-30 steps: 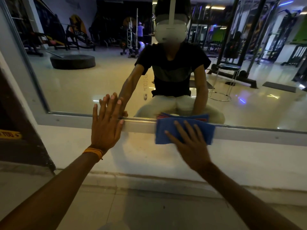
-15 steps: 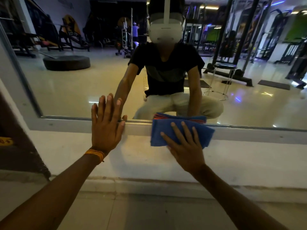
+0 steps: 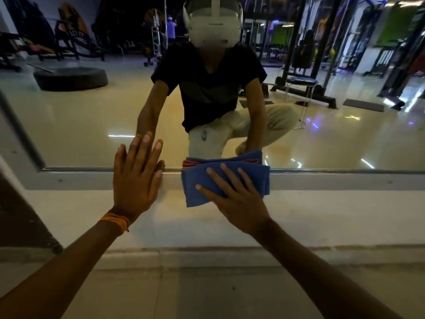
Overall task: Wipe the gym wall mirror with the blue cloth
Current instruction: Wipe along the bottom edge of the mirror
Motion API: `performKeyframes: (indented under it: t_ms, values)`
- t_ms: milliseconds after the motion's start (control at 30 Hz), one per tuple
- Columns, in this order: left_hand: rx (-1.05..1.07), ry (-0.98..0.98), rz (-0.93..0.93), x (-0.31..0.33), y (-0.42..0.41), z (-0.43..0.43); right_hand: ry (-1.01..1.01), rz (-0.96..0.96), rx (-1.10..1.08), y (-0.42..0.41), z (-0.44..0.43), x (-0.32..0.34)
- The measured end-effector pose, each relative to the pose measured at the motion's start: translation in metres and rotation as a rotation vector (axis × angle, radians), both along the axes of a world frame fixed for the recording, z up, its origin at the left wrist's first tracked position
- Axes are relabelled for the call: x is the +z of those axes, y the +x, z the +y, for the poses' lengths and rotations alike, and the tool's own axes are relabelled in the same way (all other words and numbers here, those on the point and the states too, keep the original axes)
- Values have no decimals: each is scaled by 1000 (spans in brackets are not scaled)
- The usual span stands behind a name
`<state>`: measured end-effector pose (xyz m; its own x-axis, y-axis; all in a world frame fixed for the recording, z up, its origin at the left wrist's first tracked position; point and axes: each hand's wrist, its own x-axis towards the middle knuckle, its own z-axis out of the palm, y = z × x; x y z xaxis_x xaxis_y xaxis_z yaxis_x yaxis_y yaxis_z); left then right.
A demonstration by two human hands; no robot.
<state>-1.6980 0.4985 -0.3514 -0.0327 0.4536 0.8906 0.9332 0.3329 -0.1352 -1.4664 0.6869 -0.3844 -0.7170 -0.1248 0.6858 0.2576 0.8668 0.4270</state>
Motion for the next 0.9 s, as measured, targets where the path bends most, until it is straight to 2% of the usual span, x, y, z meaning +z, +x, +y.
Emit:
performKeyframes:
  t_ms: [100, 200, 367, 467, 567, 733, 900]
  values:
    - [0, -41, 65, 2, -14, -7, 36, 4, -67, 54, 43, -2]
    - [18, -3, 63, 3, -22, -10, 23, 47, -172, 96, 73, -7]
    - [104, 65, 30, 0, -23, -3, -5, 84, -94, 23, 21, -14]
    - [88, 1, 14, 0, -20, -9, 40, 79, 12, -24, -10, -10]
    - [85, -90, -13, 7, -17, -20, 97, 104, 49, -15, 7, -10]
    - [131, -115, -124, 12, 8, -17, 110, 168, 19, 31, 48, -10]
    - [144, -164, -200, 15, 16, -25, -1, 101, 75, -30, -18, 1]
